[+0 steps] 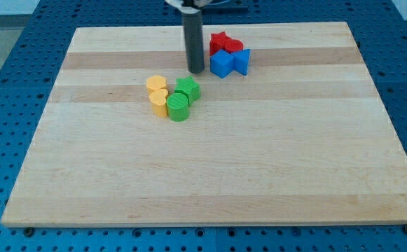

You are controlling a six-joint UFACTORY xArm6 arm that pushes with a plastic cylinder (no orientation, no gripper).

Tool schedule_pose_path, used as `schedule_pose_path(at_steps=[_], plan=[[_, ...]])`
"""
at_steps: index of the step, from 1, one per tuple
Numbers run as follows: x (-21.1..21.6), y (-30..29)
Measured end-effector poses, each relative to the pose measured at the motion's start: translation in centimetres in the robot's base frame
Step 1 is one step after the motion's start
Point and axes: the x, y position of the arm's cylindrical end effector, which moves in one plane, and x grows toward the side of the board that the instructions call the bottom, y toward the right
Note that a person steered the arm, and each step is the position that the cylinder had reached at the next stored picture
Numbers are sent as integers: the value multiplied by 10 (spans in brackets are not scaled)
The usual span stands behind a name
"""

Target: Move the blue blocks to the top right

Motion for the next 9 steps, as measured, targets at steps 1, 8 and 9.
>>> schedule_pose_path(at_steps=[1, 8, 9], plan=[[0, 35], [30, 110], [26, 111]])
